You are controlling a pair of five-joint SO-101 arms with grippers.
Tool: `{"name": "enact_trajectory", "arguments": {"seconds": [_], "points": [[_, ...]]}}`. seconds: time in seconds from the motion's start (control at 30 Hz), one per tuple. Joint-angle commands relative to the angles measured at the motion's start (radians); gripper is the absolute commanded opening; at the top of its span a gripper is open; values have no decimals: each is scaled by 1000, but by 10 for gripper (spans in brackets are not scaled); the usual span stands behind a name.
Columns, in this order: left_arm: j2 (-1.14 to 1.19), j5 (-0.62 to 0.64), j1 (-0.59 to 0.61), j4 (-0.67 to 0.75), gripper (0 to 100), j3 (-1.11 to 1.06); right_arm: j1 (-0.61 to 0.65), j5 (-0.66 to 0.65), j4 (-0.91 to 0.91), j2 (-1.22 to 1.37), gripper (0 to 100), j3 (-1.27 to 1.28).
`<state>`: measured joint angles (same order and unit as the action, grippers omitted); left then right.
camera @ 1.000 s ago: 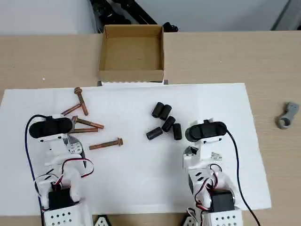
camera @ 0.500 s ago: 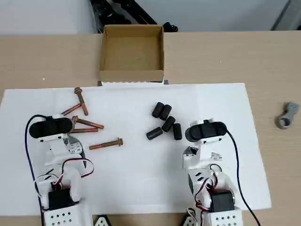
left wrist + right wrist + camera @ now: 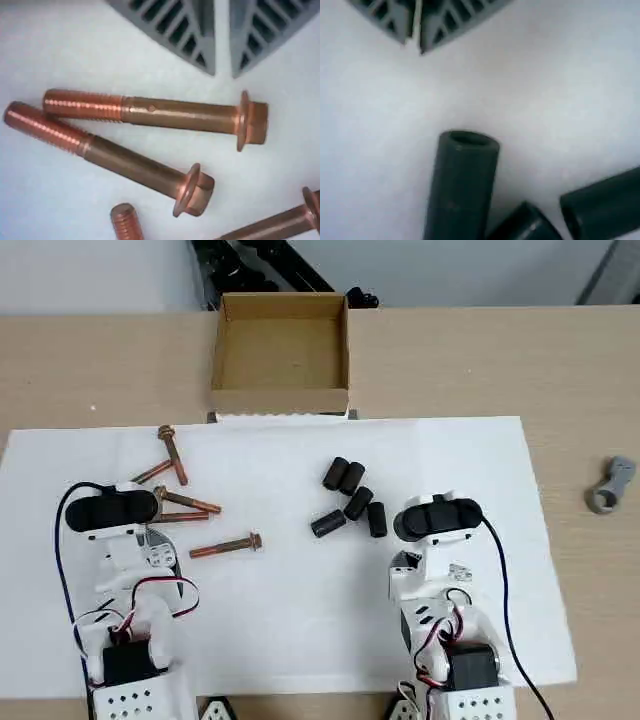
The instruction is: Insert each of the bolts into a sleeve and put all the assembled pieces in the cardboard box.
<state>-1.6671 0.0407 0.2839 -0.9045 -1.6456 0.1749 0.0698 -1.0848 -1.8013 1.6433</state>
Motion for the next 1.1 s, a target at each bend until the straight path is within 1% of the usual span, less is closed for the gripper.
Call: {"name": "enact_trajectory", "arguments": {"seconds": [0.0,0.17,0.33,0.47,0.63,0.77,0.93,1.07], "points": [[-6,-8,-5,18,7,21,5,8,-2,-13,4,-12],[-6,-8,-2,17,6,21,7,8,-2,-13,4,-12],[0,-12,3,-38,6,44,1,8,-7,-13,4,-14],[2,-12,11,-64,6,94,1,8,-67,-13,4,-34],[3,-38,48,-95,6,134,1,8,-65,-13,4,-64],[3,-55,49,-147,6,166,1,2,-68,-12,4,-91],[6,-51,51,-169,6,252,1,-14,-77,-8,3,-147],[101,-49,51,-169,6,295,1,-35,-111,74,3,-232]]}}
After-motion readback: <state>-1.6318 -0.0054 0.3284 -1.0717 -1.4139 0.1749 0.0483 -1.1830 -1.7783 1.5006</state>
